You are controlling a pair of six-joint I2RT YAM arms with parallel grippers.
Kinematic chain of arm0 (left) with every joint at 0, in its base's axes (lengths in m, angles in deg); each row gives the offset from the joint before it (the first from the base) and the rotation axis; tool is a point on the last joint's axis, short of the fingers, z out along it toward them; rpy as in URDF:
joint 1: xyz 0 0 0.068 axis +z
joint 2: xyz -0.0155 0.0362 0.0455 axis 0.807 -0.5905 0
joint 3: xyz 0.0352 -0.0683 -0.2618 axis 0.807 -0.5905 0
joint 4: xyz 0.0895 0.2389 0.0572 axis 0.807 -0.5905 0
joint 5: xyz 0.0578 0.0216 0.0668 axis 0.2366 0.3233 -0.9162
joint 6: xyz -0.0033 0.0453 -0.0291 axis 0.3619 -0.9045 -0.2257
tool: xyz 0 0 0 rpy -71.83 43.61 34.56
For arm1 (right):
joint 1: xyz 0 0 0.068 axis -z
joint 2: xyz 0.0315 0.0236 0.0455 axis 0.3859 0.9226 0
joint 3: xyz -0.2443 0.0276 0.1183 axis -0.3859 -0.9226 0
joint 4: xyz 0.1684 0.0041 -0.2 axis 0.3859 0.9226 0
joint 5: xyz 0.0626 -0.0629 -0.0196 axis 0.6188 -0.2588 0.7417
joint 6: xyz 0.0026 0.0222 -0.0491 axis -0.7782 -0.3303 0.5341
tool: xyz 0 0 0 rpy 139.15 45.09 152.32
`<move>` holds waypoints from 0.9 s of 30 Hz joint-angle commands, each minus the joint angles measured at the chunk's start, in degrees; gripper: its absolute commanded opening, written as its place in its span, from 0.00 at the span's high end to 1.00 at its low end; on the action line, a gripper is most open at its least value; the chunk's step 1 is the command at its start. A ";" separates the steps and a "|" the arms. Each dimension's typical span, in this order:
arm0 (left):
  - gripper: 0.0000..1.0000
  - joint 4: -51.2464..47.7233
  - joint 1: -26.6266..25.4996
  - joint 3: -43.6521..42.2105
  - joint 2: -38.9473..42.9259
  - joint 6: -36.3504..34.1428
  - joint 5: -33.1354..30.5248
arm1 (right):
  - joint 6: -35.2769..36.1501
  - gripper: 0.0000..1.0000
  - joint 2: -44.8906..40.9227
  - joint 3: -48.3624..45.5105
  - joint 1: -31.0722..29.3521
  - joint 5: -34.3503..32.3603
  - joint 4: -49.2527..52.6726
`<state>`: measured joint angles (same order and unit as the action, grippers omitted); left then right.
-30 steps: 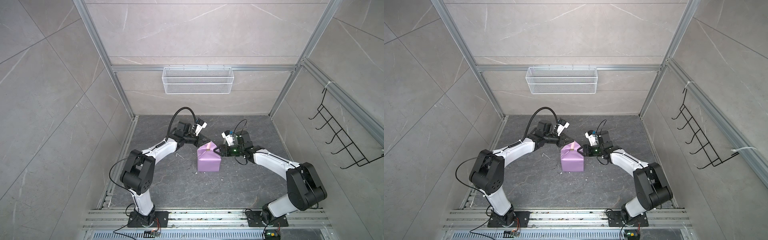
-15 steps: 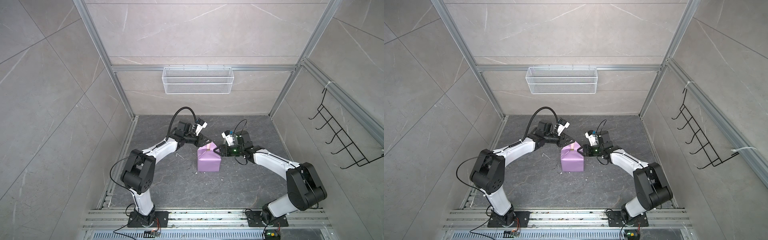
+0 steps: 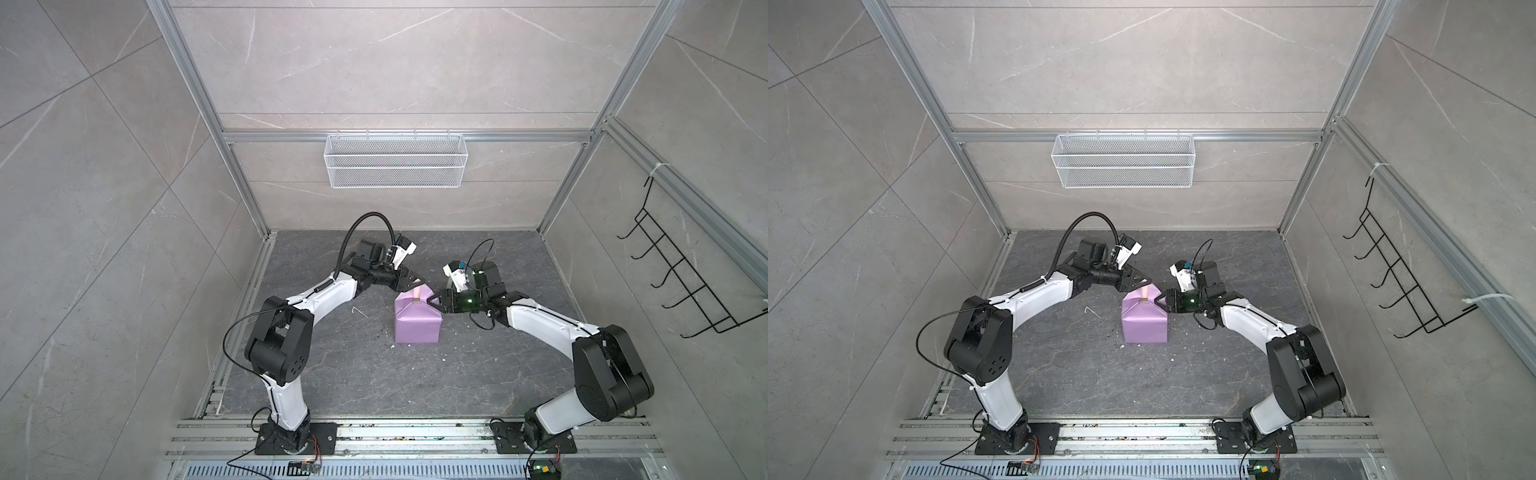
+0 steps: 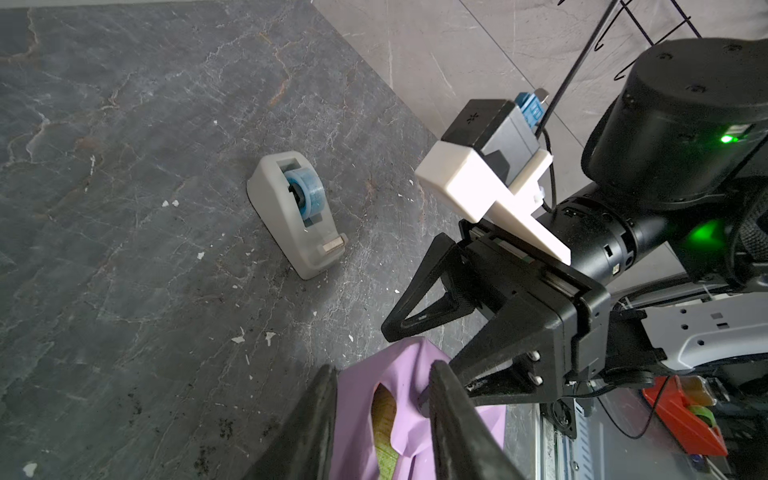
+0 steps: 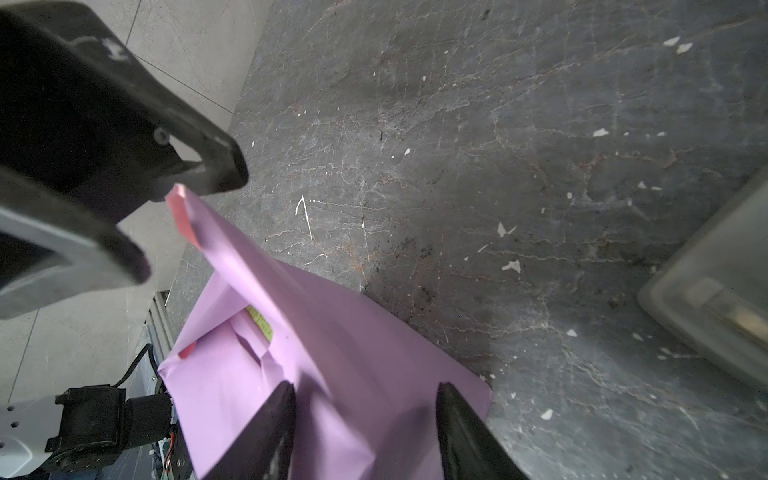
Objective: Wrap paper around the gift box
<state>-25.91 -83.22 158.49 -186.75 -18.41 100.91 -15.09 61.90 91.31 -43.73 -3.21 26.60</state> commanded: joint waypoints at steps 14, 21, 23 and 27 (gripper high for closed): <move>1.00 -1.34 -0.39 2.39 0.40 -2.15 2.34 | 0.04 0.38 -0.61 0.38 -0.63 -1.35 2.47; 1.00 -0.27 -0.43 0.48 3.00 -1.90 0.61 | -3.38 0.34 -4.07 0.38 -0.66 0.35 2.96; 1.00 0.00 -0.47 -0.05 3.56 -1.81 0.15 | -4.37 0.33 -5.26 -0.04 -0.62 0.64 3.23; 1.00 0.29 -0.52 -0.77 4.04 -1.65 -0.62 | -6.12 0.34 -7.12 -1.76 -0.66 0.79 3.56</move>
<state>-27.28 -83.46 158.08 -185.98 -19.18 100.67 -19.00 56.68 91.10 -44.06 -3.12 28.57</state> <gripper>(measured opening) 0.048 0.667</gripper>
